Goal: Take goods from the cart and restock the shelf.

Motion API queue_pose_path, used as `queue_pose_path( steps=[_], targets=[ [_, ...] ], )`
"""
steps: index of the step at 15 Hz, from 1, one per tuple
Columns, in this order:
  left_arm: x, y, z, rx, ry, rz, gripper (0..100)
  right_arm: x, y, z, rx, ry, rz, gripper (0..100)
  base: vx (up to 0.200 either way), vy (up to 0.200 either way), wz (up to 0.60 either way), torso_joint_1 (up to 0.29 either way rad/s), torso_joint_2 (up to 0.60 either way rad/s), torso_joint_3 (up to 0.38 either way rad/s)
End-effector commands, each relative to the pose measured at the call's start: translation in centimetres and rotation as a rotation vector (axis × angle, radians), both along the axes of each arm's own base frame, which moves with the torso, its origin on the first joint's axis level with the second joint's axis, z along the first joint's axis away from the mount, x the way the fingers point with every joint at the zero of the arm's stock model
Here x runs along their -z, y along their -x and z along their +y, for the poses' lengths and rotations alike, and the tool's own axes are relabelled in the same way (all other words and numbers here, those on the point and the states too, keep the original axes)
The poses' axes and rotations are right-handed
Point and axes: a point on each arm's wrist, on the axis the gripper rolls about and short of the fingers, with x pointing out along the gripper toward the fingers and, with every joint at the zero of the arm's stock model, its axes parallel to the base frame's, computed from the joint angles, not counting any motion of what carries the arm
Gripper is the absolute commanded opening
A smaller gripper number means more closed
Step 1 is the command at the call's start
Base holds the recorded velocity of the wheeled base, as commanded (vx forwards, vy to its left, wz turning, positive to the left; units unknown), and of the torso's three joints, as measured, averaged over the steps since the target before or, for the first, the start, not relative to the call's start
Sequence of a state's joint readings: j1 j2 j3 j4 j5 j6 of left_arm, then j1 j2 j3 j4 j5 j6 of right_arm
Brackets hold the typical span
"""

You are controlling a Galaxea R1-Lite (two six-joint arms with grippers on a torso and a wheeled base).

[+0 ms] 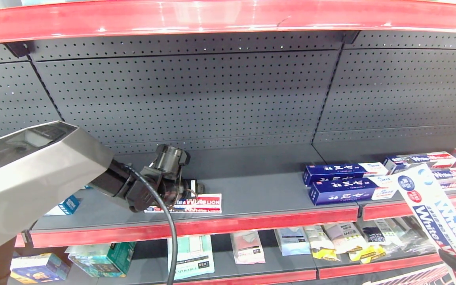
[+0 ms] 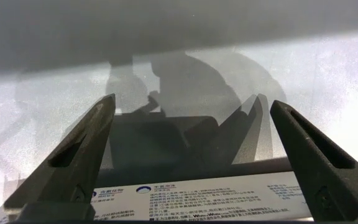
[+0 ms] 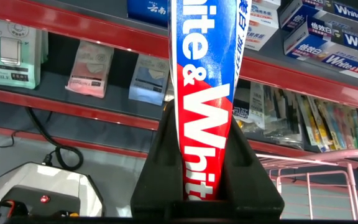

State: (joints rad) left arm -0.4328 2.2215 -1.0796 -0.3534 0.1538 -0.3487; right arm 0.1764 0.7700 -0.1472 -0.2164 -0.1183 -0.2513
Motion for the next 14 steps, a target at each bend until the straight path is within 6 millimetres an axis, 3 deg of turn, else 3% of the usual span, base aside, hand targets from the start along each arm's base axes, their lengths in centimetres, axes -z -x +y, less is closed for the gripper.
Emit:
queue_pose_path(
  steps=[1, 14],
  targets=[
    [0.11, 0.22, -0.03, 0.002, -0.005, 0.014, 100, 0.05, -0.01, 0.00, 0.000, 0.001, 0.003, 0, 0.000, 0.000, 0.00, 0.000, 0.00, 0.000],
    [0.27, -0.39, 0.00, -0.056, 0.006, -0.031, 100, 0.26, 0.08, 0.00, -0.002, 0.002, 0.009, 0, 0.000, 0.000, 0.00, 0.000, 0.00, 0.000]
  ],
)
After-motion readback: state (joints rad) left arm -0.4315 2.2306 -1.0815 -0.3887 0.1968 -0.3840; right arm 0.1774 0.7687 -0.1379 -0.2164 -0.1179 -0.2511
